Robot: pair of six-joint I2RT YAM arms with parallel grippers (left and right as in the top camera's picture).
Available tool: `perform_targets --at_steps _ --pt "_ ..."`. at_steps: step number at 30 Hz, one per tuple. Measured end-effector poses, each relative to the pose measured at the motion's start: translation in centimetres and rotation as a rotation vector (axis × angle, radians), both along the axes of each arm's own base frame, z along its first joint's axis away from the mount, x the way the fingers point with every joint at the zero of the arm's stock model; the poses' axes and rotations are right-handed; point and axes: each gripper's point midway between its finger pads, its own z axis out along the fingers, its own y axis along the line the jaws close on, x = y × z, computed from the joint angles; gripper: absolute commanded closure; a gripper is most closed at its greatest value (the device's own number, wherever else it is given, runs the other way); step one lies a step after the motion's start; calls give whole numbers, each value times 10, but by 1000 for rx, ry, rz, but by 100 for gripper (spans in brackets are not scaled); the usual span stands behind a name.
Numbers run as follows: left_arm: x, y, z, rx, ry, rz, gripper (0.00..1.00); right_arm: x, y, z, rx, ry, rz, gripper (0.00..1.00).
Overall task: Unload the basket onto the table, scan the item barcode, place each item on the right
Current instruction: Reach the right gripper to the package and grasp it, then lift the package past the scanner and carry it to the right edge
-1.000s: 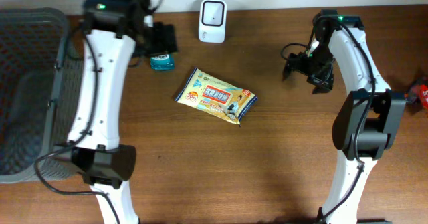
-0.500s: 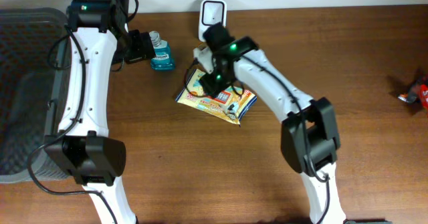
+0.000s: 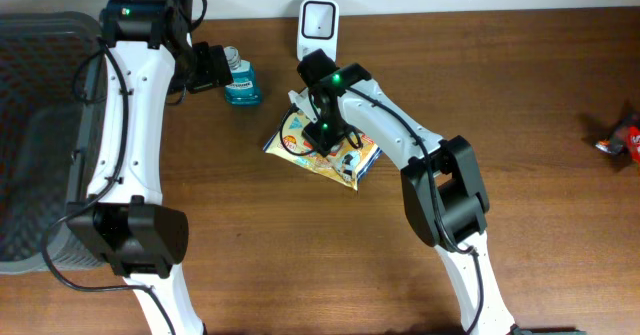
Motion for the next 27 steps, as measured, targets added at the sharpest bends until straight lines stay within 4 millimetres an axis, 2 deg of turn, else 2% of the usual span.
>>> perform_targets --at_steps 7,9,11,15,17,19,22,26,27 --pt "0 0 0 0 0 0 1 -37 -27 -3 -114 158 25 1" --pt "0 0 0 0 0 0 1 -41 -31 -2 -138 184 42 1" --pt "0 0 0 0 0 0 1 -41 -33 6 -160 195 47 1" --pt "0 0 0 0 0 0 1 -35 -33 45 -168 175 42 1" --pt "0 0 0 0 0 0 1 -40 -36 50 -177 193 38 1" --pt "0 0 0 0 0 0 1 -45 -37 38 -183 213 40 1" --pt "0 0 0 0 0 0 1 -60 -41 2 -217 270 54 1" --pt "0 0 0 0 0 0 1 -68 -30 -9 -215 258 100 2" --pt "0 0 0 0 0 0 1 -67 -26 -10 -207 241 107 24"
